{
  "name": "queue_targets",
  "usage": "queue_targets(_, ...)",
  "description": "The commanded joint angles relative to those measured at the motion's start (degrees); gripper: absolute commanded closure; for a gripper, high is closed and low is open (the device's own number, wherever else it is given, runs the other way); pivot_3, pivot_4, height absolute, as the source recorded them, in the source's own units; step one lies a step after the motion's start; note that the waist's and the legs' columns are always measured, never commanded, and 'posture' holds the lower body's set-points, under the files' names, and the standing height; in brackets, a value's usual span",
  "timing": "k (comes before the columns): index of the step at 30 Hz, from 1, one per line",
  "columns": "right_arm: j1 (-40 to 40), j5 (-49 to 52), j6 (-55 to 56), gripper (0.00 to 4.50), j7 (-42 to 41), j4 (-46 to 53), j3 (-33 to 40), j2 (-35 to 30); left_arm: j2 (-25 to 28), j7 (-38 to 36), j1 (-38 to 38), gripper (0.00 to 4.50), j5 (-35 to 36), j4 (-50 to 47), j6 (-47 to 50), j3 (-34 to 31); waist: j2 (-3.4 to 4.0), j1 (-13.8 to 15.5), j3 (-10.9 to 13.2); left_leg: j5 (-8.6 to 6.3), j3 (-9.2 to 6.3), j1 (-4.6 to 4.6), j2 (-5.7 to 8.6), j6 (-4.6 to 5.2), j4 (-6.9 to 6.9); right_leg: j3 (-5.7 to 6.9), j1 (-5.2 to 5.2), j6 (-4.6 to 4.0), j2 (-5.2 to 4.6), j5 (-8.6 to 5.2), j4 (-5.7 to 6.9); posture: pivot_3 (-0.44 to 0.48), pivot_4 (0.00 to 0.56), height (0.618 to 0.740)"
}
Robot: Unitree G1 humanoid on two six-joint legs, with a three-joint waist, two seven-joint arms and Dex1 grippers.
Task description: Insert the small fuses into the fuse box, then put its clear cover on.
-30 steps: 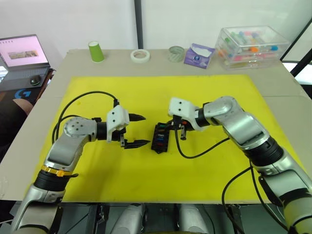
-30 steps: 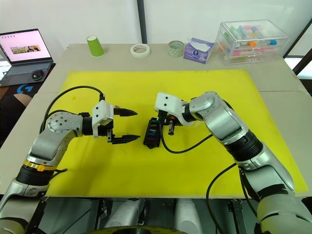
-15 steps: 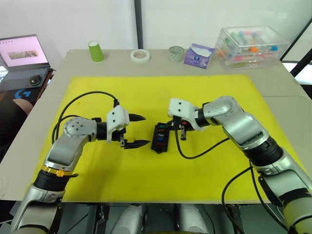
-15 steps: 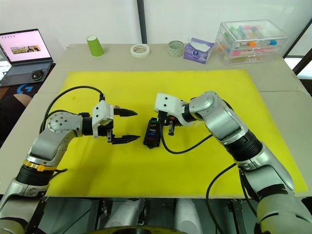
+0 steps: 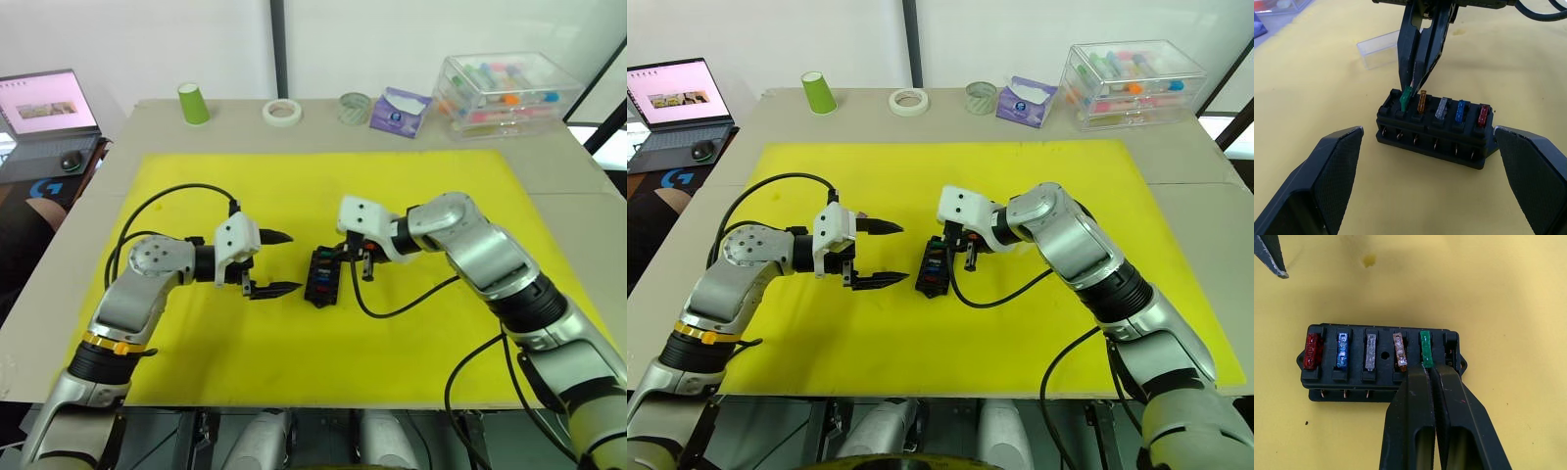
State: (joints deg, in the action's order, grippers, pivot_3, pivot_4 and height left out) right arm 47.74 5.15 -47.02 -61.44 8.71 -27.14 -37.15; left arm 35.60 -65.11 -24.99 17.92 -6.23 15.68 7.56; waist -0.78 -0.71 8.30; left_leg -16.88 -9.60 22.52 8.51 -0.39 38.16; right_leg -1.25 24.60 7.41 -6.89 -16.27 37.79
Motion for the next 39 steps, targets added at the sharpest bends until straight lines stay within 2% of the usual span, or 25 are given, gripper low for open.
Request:
queue_targets(1, 1.1, -0.9, 0.1, 4.5, -0.1, -0.2, -0.5, -0.1, 0.6, 0.0, -0.5, 0.01, 0.0, -1.0, -0.6, -0.5, 0.0, 0.0, 0.0, 0.0, 0.0, 0.0, 0.0, 0.0, 0.0, 0.0, 0.0, 0.0, 0.0, 0.0, 0.0, 0.0, 0.15, 0.74)
queue_targets(5, 1.2, -1.0, 0.9, 4.5, -0.3, -0.6, -0.4, 0.0, 0.6, 0.0, -0.5, 0.01, -0.1, -0.8, -0.8, -0.5, 0.0, 0.0, 0.0, 0.0, 0.0, 0.0, 0.0, 0.0, 0.0, 0.0, 0.0, 0.0, 0.0, 0.0, 0.0, 0.0, 0.15, 0.74)
queue_targets(9, 1.1, -0.6, 1.1, 3.48, -0.5, -0.3, 0.2, 0.2, 0.7, -0.1, -0.5, 0.0, -0.1, -0.8, -0.8, -0.5, 0.0, 0.0, 0.0, 0.0, 0.0, 0.0, 0.0, 0.0, 0.0, 0.0, 0.0, 0.0, 0.0, 0.0, 0.0, 0.0, 0.15, 0.74)
queue_targets(13, 1.1, -0.3, 1.1, 2.05, -0.5, -0.3, 0.6, 0.4, 0.6, -0.2, -0.7, 0.0, -0.1, -0.4, -0.9, -0.5, 0.0, -0.1, 0.0, 0.0, 0.0, 0.0, 0.0, 0.0, -0.01, 0.0, 0.0, 0.0, 0.0, 0.0, 0.0, 0.0, 0.15, 0.74)
queue_targets(14, 1.1, -0.1, 0.9, 1.81, -0.6, 0.0, 0.8, 0.3, 0.6, -0.2, -0.7, 0.0, -0.2, -0.3, -0.9, -0.5, 0.0, -0.1, 0.0, 0.0, 0.0, 0.0, 0.0, 0.0, -0.01, 0.0, 0.0, 0.0, 0.0, 0.0, 0.0, 0.0, 0.15, 0.74)
queue_targets(36, 0.2, 0.3, 5.1, 1.81, -2.6, -0.2, 3.5, -3.9, -0.3, -1.3, -1.5, 0.0, -0.4, 1.2, -2.3, 0.2, 0.0, -0.1, 0.0, 0.0, 0.0, 0.0, 0.0, 0.0, 0.0, 0.0, 0.0, 0.0, 0.0, 0.0, 0.0, 0.0, 0.15, 0.74)
queue_targets(39, -1.7, 3.2, 7.8, 1.81, -3.0, 1.8, 7.2, -3.8, -1.2, -1.5, -1.8, 0.0, 0.2, 1.2, -2.4, 0.5, 0.0, 0.2, 0.0, 0.0, 0.0, 0.0, 0.0, 0.0, 0.0, 0.0, 0.0, 0.0, 0.0, 0.0, 0.0, 0.0, 0.15, 0.74)
